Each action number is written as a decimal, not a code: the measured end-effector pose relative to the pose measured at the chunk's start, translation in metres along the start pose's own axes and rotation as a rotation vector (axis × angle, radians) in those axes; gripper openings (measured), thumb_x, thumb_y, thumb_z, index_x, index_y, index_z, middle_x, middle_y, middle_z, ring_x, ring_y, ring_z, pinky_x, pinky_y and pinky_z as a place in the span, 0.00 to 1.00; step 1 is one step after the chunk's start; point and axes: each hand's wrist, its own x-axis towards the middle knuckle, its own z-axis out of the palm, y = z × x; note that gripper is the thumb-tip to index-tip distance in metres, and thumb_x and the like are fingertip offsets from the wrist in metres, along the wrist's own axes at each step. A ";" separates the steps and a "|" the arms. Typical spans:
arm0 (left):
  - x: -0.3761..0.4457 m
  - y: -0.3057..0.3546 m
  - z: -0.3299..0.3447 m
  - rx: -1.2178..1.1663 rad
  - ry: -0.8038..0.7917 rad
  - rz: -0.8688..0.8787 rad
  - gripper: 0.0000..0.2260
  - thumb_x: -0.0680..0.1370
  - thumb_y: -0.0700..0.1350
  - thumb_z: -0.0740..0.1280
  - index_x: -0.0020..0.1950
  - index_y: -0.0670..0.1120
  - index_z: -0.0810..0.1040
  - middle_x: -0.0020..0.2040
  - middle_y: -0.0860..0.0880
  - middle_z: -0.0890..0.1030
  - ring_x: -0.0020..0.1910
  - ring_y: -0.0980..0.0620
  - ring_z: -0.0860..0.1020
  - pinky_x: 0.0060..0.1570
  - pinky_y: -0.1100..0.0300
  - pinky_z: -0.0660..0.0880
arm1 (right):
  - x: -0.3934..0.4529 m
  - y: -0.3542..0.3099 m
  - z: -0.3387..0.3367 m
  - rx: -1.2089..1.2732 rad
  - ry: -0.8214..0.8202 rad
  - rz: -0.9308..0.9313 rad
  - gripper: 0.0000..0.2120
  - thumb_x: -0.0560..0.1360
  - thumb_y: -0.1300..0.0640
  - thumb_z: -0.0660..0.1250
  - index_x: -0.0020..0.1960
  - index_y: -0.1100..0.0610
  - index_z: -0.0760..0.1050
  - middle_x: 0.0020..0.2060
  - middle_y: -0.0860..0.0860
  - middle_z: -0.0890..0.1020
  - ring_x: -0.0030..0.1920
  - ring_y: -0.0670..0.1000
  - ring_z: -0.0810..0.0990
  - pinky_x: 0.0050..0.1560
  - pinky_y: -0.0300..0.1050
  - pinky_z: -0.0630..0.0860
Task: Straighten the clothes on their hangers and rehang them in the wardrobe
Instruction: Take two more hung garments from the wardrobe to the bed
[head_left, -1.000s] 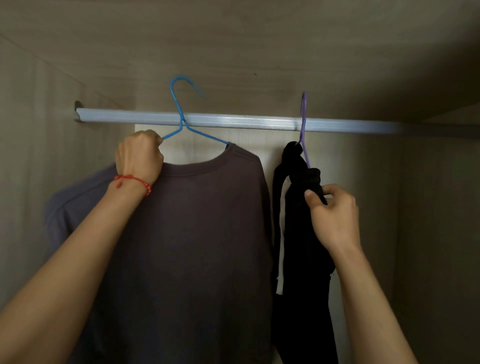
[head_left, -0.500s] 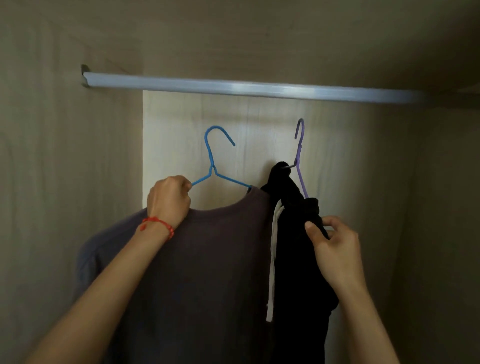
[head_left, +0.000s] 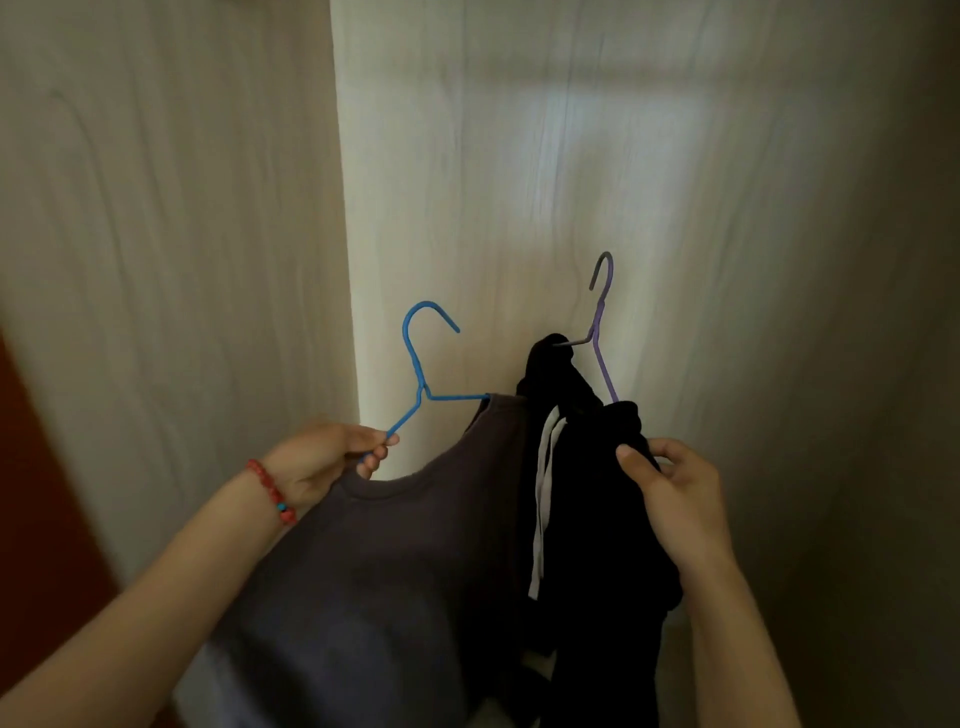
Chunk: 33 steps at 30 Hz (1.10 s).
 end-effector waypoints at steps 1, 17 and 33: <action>-0.005 -0.008 -0.005 -0.045 -0.010 -0.027 0.10 0.79 0.35 0.57 0.41 0.36 0.76 0.27 0.49 0.72 0.18 0.59 0.69 0.19 0.71 0.68 | -0.004 0.004 0.004 0.031 -0.015 0.025 0.04 0.75 0.61 0.66 0.42 0.55 0.76 0.37 0.54 0.81 0.36 0.50 0.80 0.27 0.33 0.73; -0.044 -0.064 -0.062 -0.248 -0.010 0.035 0.10 0.79 0.39 0.54 0.43 0.44 0.74 0.27 0.54 0.76 0.23 0.60 0.74 0.22 0.70 0.70 | -0.029 0.042 0.031 0.132 -0.201 0.198 0.08 0.74 0.65 0.65 0.36 0.60 0.76 0.22 0.48 0.79 0.22 0.44 0.78 0.22 0.30 0.69; -0.229 -0.157 -0.003 -0.376 0.549 0.310 0.12 0.79 0.37 0.52 0.40 0.43 0.73 0.22 0.54 0.74 0.20 0.60 0.71 0.22 0.72 0.68 | -0.106 0.072 0.008 -0.031 -0.759 0.098 0.03 0.74 0.64 0.67 0.43 0.61 0.79 0.30 0.51 0.84 0.32 0.47 0.83 0.33 0.40 0.76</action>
